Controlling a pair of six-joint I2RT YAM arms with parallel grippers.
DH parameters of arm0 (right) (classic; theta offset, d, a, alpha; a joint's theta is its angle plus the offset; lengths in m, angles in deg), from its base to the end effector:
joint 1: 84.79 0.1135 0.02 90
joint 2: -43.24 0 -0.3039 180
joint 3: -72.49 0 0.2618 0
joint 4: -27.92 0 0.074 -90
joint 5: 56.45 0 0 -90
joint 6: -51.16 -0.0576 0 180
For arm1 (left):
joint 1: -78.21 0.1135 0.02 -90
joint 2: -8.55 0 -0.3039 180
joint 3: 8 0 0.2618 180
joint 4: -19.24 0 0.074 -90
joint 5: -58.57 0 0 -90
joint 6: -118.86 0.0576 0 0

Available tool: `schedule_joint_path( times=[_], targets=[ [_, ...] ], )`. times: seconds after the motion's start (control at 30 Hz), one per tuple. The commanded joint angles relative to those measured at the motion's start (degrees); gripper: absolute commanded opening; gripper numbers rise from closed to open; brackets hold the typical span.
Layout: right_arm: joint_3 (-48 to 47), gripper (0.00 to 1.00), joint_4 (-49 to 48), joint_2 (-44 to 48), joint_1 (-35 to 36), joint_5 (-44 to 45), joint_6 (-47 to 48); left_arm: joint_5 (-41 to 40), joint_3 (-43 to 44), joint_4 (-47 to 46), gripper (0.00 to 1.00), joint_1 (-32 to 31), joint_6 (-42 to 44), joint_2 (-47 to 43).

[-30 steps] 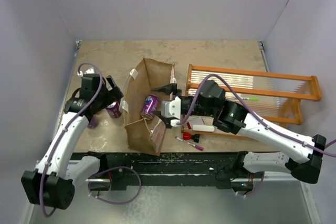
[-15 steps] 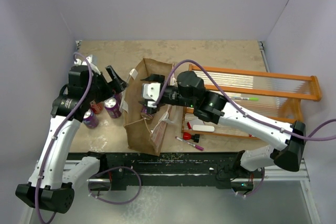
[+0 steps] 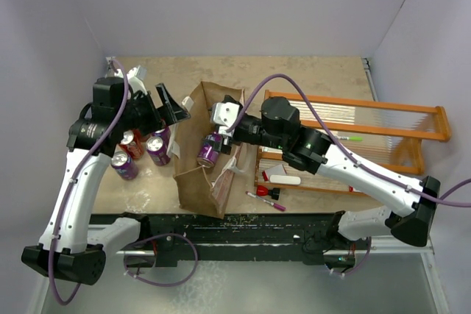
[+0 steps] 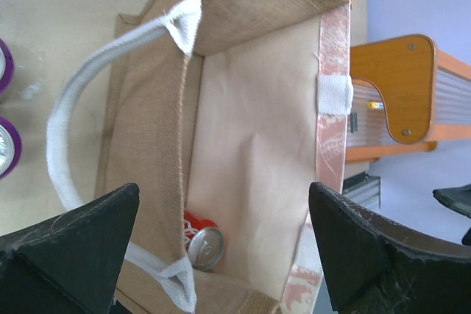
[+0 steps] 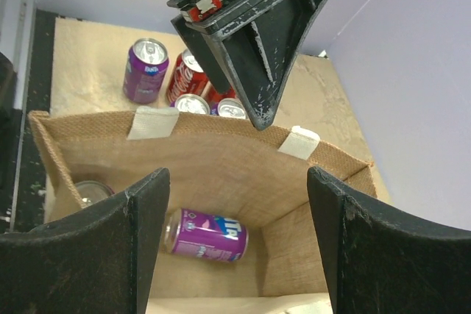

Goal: Take the beverage out of the canvas bag
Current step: Adjust the canvas bag at the center of the board.

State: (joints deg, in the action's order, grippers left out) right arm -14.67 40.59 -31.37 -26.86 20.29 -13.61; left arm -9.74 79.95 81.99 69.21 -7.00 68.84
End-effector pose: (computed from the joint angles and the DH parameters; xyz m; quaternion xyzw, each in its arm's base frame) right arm 0.1613 0.2824 0.4631 -0.5276 0.4718 0.2759 0.6503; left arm 0.1997 -0.0532 0.4257 -0.1180 0.8678 -0.3271 0.3549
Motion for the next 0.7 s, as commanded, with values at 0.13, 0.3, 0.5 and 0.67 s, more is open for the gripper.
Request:
schedule_joint_path(
  times=[0.13,0.3,0.5,0.67],
  targets=[
    [-1.0,0.77,2.0,1.4,-0.2,3.8,-13.3,8.4,6.1,6.7,0.99,0.3,2.1,1.9],
    [0.5,0.77,-0.8,2.3,-0.2,4.4,-19.2,6.2,14.6,12.7,0.99,-0.2,6.0,5.8],
    [-0.9,0.77,3.1,2.9,-0.2,7.7,-22.0,-10.5,20.6,19.3,1.00,-14.2,1.5,9.4],
    [1.7,0.76,4.0,5.6,-0.2,9.0,-22.6,-11.2,17.4,20.5,0.98,-15.7,-2.3,4.8]
  ],
)
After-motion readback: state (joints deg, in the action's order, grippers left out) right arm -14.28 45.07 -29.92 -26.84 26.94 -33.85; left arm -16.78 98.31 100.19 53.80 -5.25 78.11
